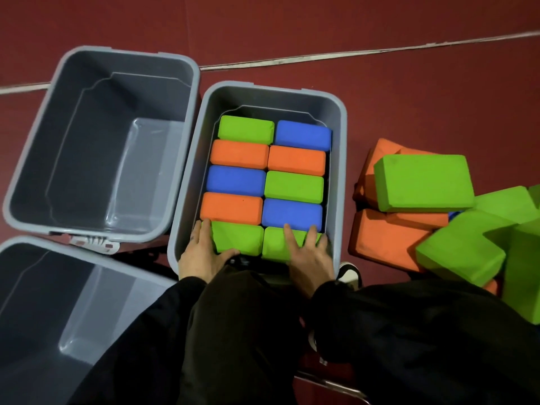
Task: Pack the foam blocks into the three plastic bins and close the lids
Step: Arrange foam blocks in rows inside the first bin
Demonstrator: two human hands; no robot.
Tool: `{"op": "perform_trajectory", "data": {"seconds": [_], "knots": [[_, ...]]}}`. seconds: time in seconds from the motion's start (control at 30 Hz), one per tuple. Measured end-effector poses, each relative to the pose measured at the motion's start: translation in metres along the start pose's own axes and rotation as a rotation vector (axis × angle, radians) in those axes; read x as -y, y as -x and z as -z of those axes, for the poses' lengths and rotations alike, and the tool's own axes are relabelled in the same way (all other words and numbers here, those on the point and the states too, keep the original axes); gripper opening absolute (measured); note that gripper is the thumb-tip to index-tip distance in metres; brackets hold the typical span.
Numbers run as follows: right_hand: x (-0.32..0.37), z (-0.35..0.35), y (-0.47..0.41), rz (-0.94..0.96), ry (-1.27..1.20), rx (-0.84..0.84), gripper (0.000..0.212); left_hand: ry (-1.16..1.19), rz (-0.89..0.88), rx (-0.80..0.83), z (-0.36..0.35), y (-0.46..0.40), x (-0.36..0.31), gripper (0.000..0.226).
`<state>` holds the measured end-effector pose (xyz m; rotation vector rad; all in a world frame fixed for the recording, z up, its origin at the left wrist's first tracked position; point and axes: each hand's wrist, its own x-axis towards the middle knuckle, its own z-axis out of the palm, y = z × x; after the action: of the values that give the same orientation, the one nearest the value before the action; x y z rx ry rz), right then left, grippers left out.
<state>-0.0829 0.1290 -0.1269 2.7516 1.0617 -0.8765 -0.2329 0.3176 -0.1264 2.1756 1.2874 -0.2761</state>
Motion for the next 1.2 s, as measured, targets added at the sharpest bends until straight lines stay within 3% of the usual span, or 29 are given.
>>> {"op": "perform_trajectory", "data": {"seconds": [0.07, 0.2, 0.3, 0.4, 0.5, 0.57, 0.67, 0.8, 0.87, 0.93, 1.0, 1.1, 1.2], "knots": [[-0.014, 0.014, -0.007, 0.085, 0.113, -0.076, 0.089, 0.009, -0.004, -0.03, -0.002, 0.001, 0.002, 0.101], [-0.017, 0.005, 0.009, 0.06, -0.014, -0.201, 0.058, 0.034, -0.023, -0.149, -0.007, 0.011, -0.007, 0.094], [-0.014, 0.0, 0.009, 0.09, -0.011, -0.296, 0.046, -0.01, 0.048, -0.019, -0.001, 0.001, -0.012, 0.11], [-0.015, 0.006, -0.002, 0.109, 0.114, -0.231, 0.071, 0.073, 0.086, 0.176, 0.013, -0.022, -0.003, 0.139], [-0.018, 0.009, -0.017, 0.196, 0.213, -0.168, 0.095, 0.101, 0.01, 0.227, 0.016, -0.025, -0.001, 0.143], [-0.018, 0.016, -0.028, 0.194, 0.213, -0.084, 0.117, 0.062, -0.035, 0.232, 0.015, -0.022, -0.002, 0.14], [-0.014, 0.018, -0.04, 0.199, 0.267, 0.005, 0.132, 0.056, -0.061, 0.256, 0.008, -0.022, 0.003, 0.13], [-0.02, 0.015, -0.048, 0.219, 0.023, 0.072, 0.131, 0.611, 0.119, 0.17, 0.013, -0.034, -0.004, 0.094], [-0.021, 0.019, -0.049, 0.119, -0.314, -0.003, 0.113, 0.729, 0.209, 0.067, 0.013, -0.04, -0.011, 0.075], [-0.012, 0.024, -0.055, -0.133, -0.769, -0.25, 0.094, 0.716, 0.227, -0.004, 0.009, -0.042, -0.017, 0.071], [0.003, 0.028, -0.063, -0.428, -1.04, -0.356, 0.087, 0.65, 0.222, -0.043, 0.001, -0.038, -0.023, 0.073], [0.02, 0.033, -0.07, -0.68, -0.887, -0.323, 0.092, 0.579, 0.103, -0.029, -0.001, -0.032, -0.023, 0.08], [0.022, 0.034, -0.072, -0.62, -0.793, -0.324, 0.091, 0.641, 0.058, 0.068, 0.011, -0.04, -0.013, 0.071]]}}
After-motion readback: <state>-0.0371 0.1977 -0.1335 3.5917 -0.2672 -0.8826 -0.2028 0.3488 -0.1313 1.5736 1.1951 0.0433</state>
